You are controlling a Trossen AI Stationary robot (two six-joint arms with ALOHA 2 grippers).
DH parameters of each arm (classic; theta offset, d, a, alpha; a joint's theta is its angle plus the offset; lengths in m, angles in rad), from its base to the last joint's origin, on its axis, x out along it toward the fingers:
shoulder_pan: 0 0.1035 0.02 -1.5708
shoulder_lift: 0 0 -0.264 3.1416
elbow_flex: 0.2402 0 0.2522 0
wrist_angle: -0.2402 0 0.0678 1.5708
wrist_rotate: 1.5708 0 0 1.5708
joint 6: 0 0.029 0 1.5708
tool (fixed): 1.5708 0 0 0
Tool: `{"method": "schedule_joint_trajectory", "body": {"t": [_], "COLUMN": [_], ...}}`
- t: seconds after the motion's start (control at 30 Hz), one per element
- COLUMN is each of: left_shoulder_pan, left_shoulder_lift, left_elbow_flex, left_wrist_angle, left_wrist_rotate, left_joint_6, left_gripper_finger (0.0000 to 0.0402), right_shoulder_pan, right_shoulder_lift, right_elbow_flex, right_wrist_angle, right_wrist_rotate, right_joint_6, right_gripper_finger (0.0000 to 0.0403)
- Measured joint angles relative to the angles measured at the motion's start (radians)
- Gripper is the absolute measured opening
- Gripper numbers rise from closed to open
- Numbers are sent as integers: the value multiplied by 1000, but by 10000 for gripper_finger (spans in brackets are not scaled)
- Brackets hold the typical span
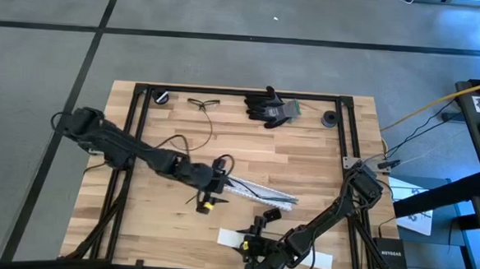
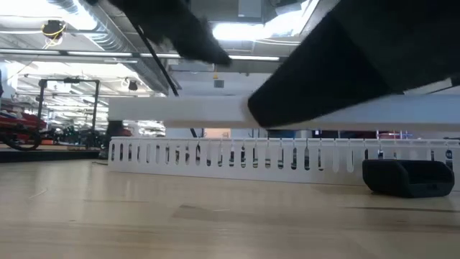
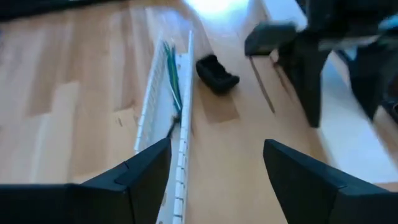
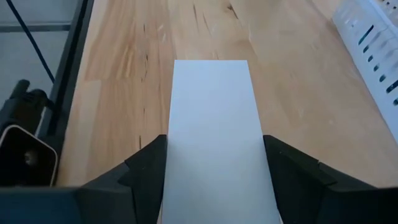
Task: Ziptie cables
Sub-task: Close the white cable duct lid
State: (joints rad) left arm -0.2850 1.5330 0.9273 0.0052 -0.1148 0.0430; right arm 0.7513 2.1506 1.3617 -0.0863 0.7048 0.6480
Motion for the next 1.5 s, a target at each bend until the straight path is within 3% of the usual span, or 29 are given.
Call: {"method": "schedule_joint_trajectory", "body": {"t": [0.13, 0.33, 0.57, 0.87, 1.1, 1.5], "left_shoulder_pan": [67, 121, 156, 189, 171, 69], "left_shoulder_lift": [85, 203, 335, 337, 336, 325], "left_elbow_flex": [43, 124, 149, 145, 148, 151], "left_wrist_angle": [3, 0, -2, -100, -274, -677], "left_wrist_rotate": [88, 128, 132, 113, 108, 96], "left_joint_6": [45, 145, 170, 122, 65, -167], "left_gripper_finger": [268, 305, 308, 291, 240, 236], "right_shoulder_pan": [0, 1, 1, 1, 1, 3], "right_shoulder_lift": [0, -1, -1, -2, -18, -175], "right_elbow_flex": [0, 0, 0, 1, 1, 2], "right_wrist_angle": [10, 8, 0, -22, -58, -356], "right_wrist_rotate": [-7, -17, -17, 0, 19, 22], "right_joint_6": [2, 20, 33, 33, 62, 105], "right_gripper_finger": [216, 217, 217, 217, 217, 217]}}
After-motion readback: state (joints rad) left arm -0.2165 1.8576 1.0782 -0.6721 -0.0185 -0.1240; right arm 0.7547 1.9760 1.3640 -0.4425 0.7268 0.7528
